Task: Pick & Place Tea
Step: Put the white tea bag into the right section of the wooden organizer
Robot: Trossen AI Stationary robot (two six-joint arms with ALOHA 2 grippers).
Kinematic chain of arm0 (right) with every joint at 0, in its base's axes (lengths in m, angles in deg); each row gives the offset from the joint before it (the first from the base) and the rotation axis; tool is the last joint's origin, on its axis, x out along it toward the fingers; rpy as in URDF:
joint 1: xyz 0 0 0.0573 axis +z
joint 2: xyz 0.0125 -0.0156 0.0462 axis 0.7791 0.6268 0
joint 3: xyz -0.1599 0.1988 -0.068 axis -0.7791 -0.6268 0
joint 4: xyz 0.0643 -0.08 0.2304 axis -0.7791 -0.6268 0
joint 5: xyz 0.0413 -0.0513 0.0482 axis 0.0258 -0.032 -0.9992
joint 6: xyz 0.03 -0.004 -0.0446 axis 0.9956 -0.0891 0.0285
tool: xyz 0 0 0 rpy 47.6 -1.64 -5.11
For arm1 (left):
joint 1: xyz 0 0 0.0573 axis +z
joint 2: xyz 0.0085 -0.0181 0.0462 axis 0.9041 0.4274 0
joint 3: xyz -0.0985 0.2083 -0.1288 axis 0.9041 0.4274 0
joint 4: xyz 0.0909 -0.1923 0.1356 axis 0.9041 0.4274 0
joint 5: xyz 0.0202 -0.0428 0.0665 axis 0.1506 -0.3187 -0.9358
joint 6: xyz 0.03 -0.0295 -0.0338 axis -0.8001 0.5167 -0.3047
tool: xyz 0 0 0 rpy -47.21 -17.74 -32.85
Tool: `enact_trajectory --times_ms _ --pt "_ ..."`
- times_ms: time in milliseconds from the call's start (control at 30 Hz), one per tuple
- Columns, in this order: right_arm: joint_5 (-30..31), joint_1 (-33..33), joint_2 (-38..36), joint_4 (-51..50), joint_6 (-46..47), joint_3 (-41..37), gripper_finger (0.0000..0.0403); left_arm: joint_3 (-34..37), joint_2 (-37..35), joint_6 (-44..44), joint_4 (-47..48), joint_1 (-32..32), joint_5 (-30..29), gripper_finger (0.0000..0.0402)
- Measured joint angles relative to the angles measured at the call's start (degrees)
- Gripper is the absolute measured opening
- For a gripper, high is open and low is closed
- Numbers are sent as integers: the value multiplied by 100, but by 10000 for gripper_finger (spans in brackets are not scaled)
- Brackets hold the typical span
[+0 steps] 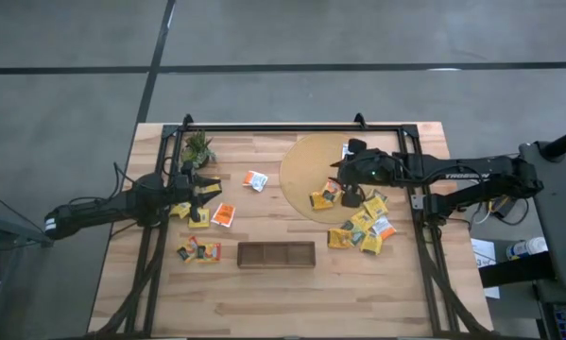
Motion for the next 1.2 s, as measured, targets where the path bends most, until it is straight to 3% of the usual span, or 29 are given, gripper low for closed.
enact_trajectory --times_ms 167,267,533,767,900,1200 --pt "1086 -77 8 -385 23 -4 162 0 0 1 0 2 0 147" --pt "1211 -304 -14 -536 274 -24 162 0 2 1 0 2 0 147" --pt "997 -1234 -16 -288 446 -345 162 0 2 -1 0 1 0 147" --pt "-261 -2390 -11 -287 734 -664 162 0 2 1 0 0 0 147" --pt "-429 -2883 -11 -336 835 -797 162 0 2 -1 0 0 0 147" --pt "-721 -3097 -11 -368 32 -1305 162 0 2 0 0 2 0 147"
